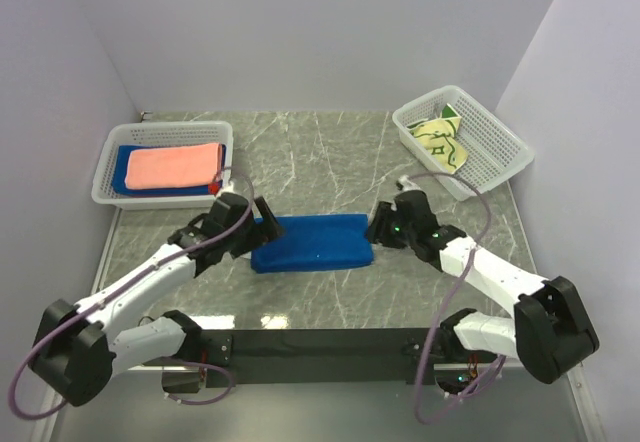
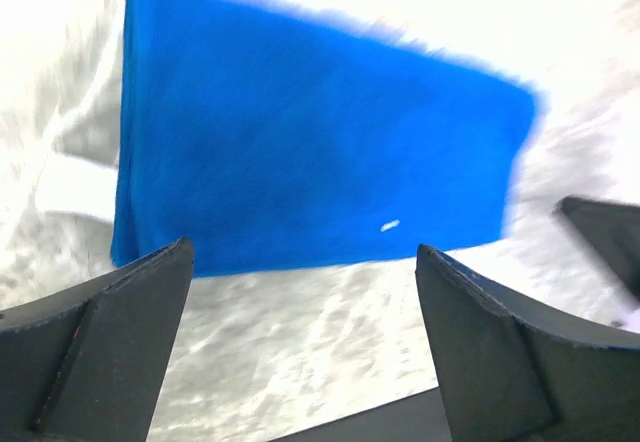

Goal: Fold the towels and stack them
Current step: Fold the towel, then neatly place the folded towel into the bin

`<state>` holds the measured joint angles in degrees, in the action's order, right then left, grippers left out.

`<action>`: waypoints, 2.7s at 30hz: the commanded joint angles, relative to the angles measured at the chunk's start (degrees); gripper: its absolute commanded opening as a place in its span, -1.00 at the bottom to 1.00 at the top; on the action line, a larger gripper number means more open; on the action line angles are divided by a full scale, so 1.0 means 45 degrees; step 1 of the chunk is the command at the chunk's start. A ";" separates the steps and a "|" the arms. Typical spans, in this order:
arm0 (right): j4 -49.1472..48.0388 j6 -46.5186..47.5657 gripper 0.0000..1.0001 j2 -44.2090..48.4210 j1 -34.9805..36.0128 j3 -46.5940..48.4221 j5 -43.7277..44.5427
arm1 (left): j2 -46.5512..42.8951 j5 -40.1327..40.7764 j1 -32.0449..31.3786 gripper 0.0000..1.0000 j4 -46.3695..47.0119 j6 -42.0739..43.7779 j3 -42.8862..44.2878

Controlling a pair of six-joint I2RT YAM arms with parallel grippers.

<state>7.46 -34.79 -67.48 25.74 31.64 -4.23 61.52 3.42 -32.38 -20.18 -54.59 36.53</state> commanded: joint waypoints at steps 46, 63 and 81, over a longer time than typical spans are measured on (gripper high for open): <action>0.2699 0.7457 -0.69 -1.2623 0.9847 1.2053 0.4220 | -0.2088 -0.1150 0.7157 0.99 -0.1139 0.4963 0.0319; -0.4723 0.5115 -1.00 -0.7173 0.8519 0.5979 0.1156 | -0.1835 -0.5115 0.6787 0.99 -0.0281 0.2212 -0.0891; -0.5994 0.4625 -1.00 -0.7035 0.8324 0.5391 0.0432 | 0.1035 -0.4160 0.4403 0.99 0.3391 -0.1402 -0.2375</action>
<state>-15.70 -13.21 -99.98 63.29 56.55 -1.74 64.77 -17.37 -11.57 -10.04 -56.80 26.87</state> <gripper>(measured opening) 0.026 0.994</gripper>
